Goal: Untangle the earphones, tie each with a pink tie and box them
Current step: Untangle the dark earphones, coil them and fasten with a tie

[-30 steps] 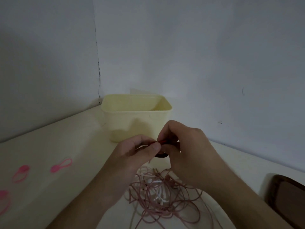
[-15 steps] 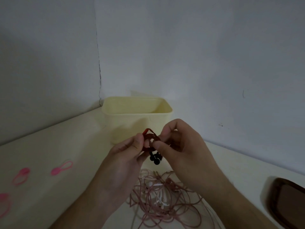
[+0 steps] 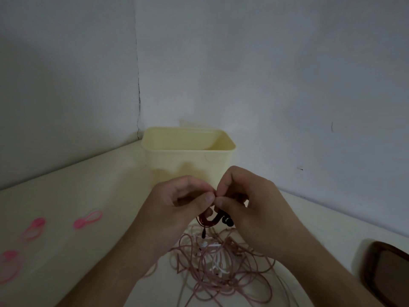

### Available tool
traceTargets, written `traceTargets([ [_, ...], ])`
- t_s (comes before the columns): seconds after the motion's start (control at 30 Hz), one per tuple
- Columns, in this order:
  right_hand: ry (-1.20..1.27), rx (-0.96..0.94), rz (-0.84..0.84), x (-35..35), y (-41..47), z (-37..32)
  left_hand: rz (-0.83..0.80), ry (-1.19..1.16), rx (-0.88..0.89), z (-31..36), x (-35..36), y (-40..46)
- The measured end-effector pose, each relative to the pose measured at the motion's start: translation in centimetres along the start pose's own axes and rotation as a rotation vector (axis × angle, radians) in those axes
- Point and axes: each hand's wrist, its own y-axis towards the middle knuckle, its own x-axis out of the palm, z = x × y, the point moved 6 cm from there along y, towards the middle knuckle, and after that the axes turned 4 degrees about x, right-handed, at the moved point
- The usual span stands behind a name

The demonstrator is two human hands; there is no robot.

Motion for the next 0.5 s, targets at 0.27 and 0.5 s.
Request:
traceTargets([
  [0.27,0.056,0.017,0.013,0.4,0.4,0.7,0.020,-0.048,0.017,0.2,-0.5,0.0],
  [0.5,0.315,0.042,0.091,0.6,0.3,0.7,0.108,-0.087,0.058,0.5,-1.0,-0.1],
])
